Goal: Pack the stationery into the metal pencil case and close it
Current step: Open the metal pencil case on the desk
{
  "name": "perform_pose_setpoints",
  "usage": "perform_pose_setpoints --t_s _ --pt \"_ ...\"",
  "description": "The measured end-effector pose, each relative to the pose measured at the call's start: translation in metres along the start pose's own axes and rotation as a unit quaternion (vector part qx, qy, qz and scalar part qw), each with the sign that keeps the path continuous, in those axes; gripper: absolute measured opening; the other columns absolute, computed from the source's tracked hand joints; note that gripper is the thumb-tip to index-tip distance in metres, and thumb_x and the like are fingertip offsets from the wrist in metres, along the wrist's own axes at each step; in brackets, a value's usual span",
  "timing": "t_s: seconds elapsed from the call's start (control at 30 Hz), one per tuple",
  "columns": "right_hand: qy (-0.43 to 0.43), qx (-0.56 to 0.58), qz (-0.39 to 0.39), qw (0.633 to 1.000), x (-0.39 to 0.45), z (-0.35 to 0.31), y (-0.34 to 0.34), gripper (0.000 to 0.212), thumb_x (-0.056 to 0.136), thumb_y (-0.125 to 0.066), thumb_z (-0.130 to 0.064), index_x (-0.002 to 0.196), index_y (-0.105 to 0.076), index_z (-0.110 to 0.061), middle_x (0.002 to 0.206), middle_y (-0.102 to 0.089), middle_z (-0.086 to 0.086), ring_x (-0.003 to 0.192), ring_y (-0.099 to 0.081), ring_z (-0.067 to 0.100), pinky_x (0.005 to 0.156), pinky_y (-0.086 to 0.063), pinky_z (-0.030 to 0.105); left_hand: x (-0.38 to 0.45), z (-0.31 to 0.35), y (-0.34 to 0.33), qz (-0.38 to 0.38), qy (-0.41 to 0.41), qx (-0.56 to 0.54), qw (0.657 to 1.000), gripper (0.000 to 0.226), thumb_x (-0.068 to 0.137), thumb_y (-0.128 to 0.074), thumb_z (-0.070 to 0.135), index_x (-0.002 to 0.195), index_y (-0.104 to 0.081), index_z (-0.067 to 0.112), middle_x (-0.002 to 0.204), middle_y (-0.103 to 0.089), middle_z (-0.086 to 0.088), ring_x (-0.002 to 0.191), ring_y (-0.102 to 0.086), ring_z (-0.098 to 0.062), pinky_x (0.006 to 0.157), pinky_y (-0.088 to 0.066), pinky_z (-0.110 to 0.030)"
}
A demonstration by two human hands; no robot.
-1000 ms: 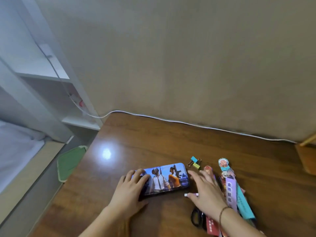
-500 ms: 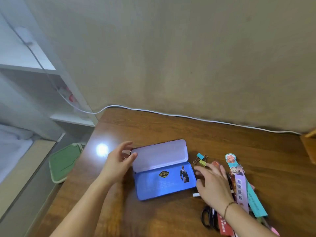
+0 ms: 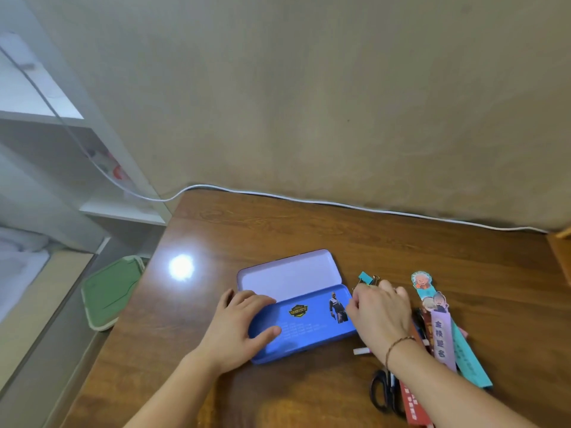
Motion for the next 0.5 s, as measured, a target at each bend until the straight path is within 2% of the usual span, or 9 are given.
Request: perform_pose_setpoints --t_s 0.13,0.27,0.33,0.4,0.5 --pt "-0.001 0.069 0.02 0.997 -0.008 0.002 0.005 0.017 0.095 -0.043 -0.033 0.088 -0.056 -0.025 0.079 -0.061 -0.008 0.08 -0.05 0.012 0.066 -0.038 0.027 -0.002 -0.002 -0.007 0.004 0.005 0.011 1.0 0.051 0.09 -0.037 0.067 0.125 -0.054 0.033 0.121 -0.056 0.023 0.118 -0.043 -0.001 0.114 -0.021 -0.042" --pt "0.021 0.152 0.028 0.988 -0.011 0.007 0.007 0.015 0.096 -0.045 -0.029 0.083 -0.05 -0.024 0.068 -0.057 -0.007 0.067 -0.052 0.011 0.056 -0.037 0.023 -0.003 -0.002 -0.011 0.013 0.02 -0.004 1.0 0.053 0.091 -0.031 0.069 0.122 -0.055 0.034 0.118 -0.056 0.022 0.119 -0.044 0.0 0.115 -0.023 -0.049" --pt "0.027 0.224 0.027 0.974 -0.011 0.014 0.005 0.018 0.095 -0.047 -0.024 0.078 -0.047 -0.023 0.059 -0.052 -0.006 0.057 -0.048 0.013 0.049 -0.028 0.019 -0.003 -0.002 -0.01 0.027 0.048 -0.071 0.996 0.047 0.092 -0.032 0.064 0.119 -0.058 0.036 0.115 -0.056 0.024 0.119 -0.042 0.005 0.114 -0.024 -0.051" --pt "0.012 0.31 0.02 0.951 -0.015 0.025 0.003 0.022 0.093 -0.053 -0.019 0.072 -0.048 -0.023 0.054 -0.05 -0.003 0.049 -0.044 0.011 0.046 -0.029 0.017 -0.002 -0.003 -0.005 0.032 0.089 -0.167 0.981 0.046 0.093 -0.029 0.063 0.114 -0.062 0.039 0.114 -0.062 0.025 0.121 -0.043 0.006 0.114 -0.027 -0.051" --pt "-0.025 0.395 0.027 0.918 -0.037 0.041 0.001 0.029 0.09 -0.058 -0.011 0.065 -0.049 -0.022 0.045 -0.044 -0.003 0.041 -0.035 0.007 0.041 -0.027 0.019 -0.002 0.0 0.009 0.051 0.128 -0.282 0.949 0.058 0.085 -0.031 0.08 0.109 -0.066 0.04 0.113 -0.068 0.024 0.117 -0.057 -0.002 0.105 -0.04 -0.034"
Point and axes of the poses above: each hand's wrist, its own x-axis towards the middle knuckle, its own y-axis out of the back of the hand, z = x × y, the point moved 1 cm from there along x, towards the middle knuckle
